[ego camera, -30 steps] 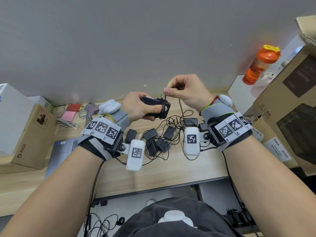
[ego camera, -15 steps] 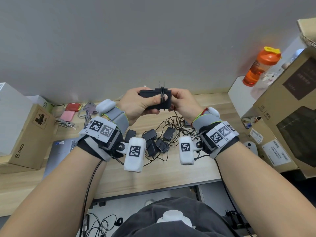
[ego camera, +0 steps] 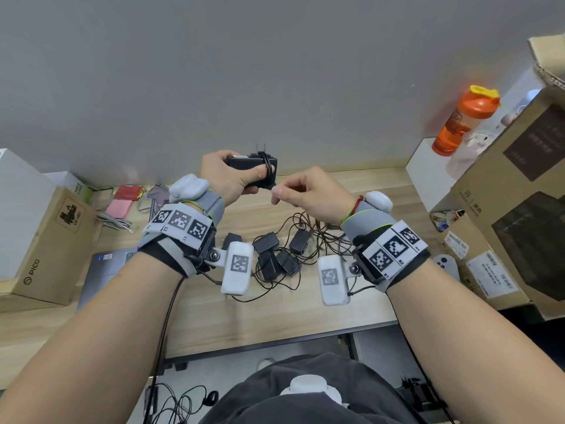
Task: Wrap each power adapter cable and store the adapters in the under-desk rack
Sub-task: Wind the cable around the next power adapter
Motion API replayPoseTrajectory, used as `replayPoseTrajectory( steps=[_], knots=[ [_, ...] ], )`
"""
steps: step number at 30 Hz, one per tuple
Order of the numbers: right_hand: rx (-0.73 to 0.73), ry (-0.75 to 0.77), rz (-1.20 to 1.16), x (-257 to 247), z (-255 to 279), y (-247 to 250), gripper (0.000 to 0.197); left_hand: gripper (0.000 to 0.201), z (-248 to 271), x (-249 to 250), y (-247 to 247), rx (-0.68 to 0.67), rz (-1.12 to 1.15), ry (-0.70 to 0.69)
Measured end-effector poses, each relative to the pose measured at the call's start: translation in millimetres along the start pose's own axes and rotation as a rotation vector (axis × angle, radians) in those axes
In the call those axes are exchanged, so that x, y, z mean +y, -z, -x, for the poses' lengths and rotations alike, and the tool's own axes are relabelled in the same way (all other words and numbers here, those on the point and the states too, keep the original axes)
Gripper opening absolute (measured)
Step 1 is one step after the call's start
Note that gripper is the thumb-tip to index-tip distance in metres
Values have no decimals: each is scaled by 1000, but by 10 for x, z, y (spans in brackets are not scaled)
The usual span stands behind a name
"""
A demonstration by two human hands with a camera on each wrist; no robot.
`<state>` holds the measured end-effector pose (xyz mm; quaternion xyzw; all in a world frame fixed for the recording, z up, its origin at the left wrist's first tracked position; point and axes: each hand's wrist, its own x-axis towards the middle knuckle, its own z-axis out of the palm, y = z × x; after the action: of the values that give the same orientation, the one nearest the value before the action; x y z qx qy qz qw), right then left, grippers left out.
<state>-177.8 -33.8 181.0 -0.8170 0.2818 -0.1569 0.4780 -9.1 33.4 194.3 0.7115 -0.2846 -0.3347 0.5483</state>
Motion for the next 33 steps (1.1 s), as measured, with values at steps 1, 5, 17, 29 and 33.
replayPoseTrajectory(
  steps=[1,5,17,29,33],
  knots=[
    [15,13,-3,-27,-7,34,24,36,-16,-17,4,0,-29,-2],
    [83,48,-58,-104,-42,158,17,34,-30,-36,3,-49,-132,-9],
    [219,67,-83,-105,-150,451,13,30,191,125,-82,-341,-166,-21],
    [137,-28,-186,32,-145,178,27,33,238,283,-137,-324,229,-9],
    [1,-44,-54,9,-58,77,30,35,122,287,-111,-169,290,-13]
  ],
)
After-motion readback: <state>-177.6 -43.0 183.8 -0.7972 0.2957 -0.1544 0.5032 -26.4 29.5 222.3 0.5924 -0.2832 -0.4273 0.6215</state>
